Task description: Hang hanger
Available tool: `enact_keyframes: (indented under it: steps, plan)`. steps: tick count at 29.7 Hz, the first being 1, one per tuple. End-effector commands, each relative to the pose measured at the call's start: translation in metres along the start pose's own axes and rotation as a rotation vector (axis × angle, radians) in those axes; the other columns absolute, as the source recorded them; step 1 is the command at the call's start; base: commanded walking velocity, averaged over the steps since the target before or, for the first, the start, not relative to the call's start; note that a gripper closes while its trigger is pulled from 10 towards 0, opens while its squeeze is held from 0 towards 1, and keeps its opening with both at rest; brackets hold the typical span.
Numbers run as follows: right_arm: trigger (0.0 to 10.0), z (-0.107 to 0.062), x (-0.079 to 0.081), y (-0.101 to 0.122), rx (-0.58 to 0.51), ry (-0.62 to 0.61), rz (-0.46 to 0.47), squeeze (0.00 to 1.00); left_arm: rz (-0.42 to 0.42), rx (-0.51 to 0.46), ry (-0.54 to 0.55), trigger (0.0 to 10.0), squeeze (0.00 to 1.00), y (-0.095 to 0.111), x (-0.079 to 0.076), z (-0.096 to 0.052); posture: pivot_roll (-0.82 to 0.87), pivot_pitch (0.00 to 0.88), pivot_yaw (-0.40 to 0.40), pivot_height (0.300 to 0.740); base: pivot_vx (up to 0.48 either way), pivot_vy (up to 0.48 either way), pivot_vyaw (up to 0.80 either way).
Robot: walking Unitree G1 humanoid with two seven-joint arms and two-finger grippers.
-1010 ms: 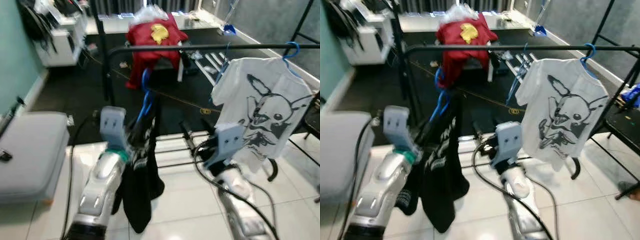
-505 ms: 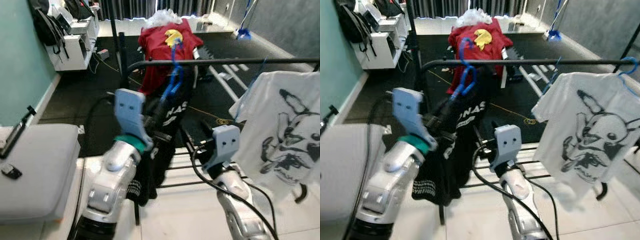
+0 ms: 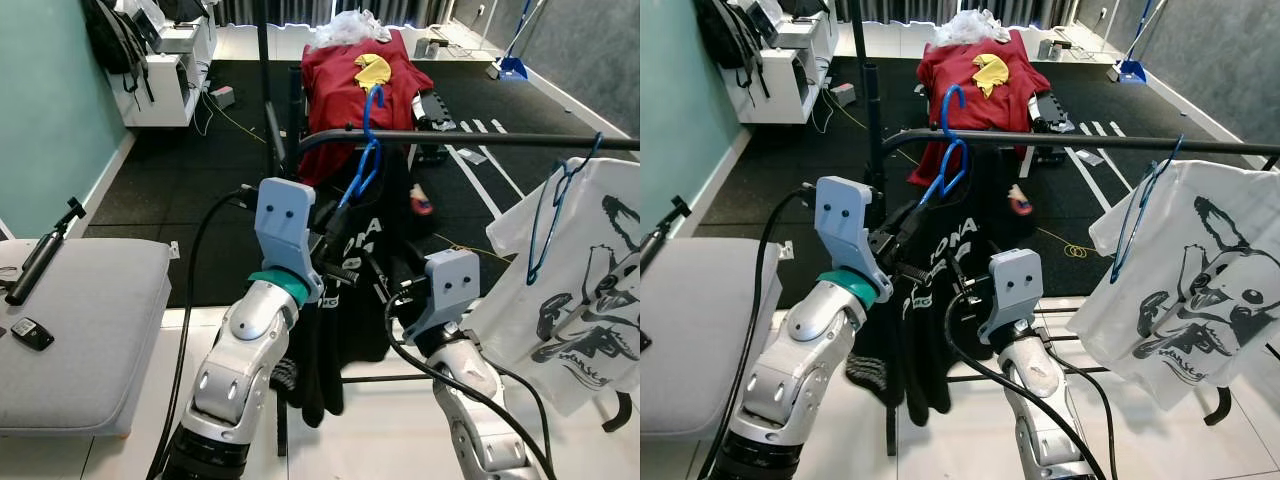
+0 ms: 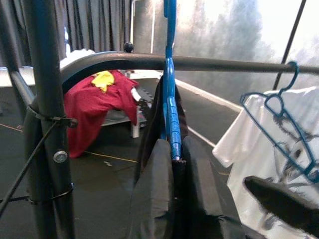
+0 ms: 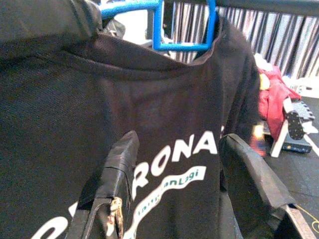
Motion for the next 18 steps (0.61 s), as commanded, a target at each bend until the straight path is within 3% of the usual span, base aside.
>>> enact_keyframes:
  steps: [1,4,13,18]
  plan:
    - [10.0,-0.002,0.001,-0.005,0.014,0.002,0.007,0.00,0.025,-0.018,0.002,10.0,0.00,0.004,-0.003,0.003,-0.16,0.087,0.048,0.740,0.000,0.000,0.00]
    - [10.0,-0.002,0.002,-0.006,0.015,0.008,0.009,0.00,0.054,0.000,0.036,10.0,0.00,0.000,0.002,0.006,-0.16,0.092,0.046,0.740,0.000,0.000,0.00]
    - [10.0,-0.001,0.009,-0.009,0.023,0.027,0.018,0.00,0.110,0.000,0.045,10.0,0.00,0.000,-0.002,0.017,-0.15,0.115,0.048,0.740,0.000,0.000,0.00]
    - [10.0,-0.001,0.015,-0.010,0.026,0.040,0.028,0.00,0.174,0.005,0.128,10.0,0.00,0.000,0.007,0.037,-0.14,0.135,0.060,0.740,0.000,0.000,0.00]
Point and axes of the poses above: a point about 5 cm out from each wrist's last joint towards the gripper, its own z axis pointing out of the wrist towards the gripper, its own y axis along the axis of the wrist's last joint, x = y × z, the point moved 6 cm from there along z, pointing out of the wrist towards the gripper, and after that the axes turned 7 degrees about -z, right-handed, at the moved point
